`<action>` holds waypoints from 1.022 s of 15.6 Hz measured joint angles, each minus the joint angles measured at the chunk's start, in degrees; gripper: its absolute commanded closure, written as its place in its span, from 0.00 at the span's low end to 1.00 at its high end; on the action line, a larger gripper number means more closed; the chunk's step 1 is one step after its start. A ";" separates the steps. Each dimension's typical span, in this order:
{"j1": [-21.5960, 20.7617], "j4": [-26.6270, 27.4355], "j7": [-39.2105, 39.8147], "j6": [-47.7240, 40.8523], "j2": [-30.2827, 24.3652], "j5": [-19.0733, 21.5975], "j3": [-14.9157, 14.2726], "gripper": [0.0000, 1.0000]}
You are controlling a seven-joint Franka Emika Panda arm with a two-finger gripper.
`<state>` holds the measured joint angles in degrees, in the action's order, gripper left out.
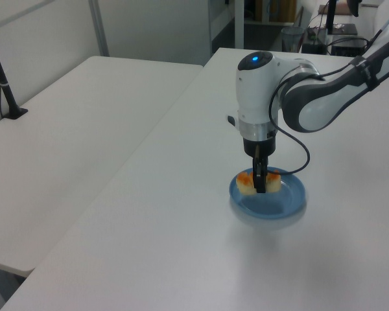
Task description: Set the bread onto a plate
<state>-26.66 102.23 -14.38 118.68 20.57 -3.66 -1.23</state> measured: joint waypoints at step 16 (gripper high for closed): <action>5.00 -1.65 -4.02 0.03 -1.88 -1.07 3.04 0.00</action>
<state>-21.66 100.58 -18.40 118.72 18.69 -4.73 1.81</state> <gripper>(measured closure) 0.000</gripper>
